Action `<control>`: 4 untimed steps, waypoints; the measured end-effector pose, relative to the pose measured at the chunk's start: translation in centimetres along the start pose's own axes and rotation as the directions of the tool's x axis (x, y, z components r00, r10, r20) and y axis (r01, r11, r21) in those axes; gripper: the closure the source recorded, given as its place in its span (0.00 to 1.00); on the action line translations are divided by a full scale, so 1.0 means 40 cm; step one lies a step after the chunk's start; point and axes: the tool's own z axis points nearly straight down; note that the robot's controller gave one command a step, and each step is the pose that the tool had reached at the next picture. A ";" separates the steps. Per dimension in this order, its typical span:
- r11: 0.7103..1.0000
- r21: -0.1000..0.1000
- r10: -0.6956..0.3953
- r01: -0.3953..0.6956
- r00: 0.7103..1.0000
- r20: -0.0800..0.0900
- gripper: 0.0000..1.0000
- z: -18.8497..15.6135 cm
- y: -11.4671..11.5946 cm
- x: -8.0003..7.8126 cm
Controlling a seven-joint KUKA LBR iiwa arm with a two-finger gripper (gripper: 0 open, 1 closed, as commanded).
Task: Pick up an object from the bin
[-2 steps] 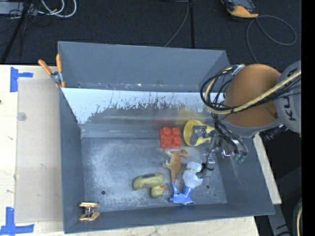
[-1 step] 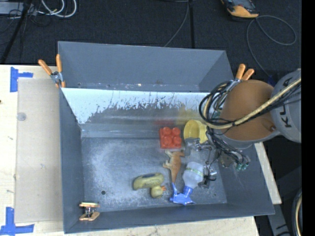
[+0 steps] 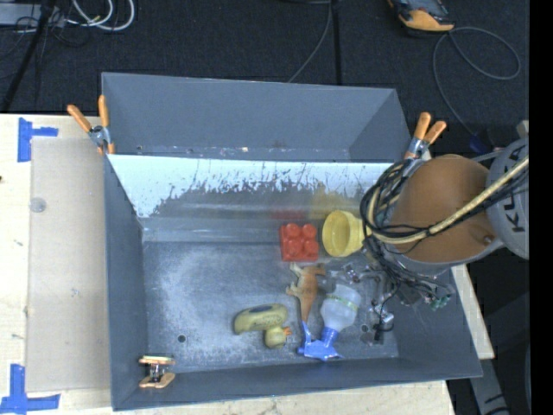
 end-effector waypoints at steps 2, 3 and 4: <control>0.926 0.003 -0.377 0.377 0.926 0.003 0.00 0.074 -0.001 0.007; 0.798 0.005 -0.602 0.602 0.798 0.003 1.00 0.153 -0.002 0.013; 0.799 0.005 -0.602 0.602 0.799 0.003 1.00 0.153 -0.002 0.013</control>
Offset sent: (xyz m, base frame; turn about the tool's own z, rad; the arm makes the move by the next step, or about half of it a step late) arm -0.0043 -0.0043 -0.0601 -0.5181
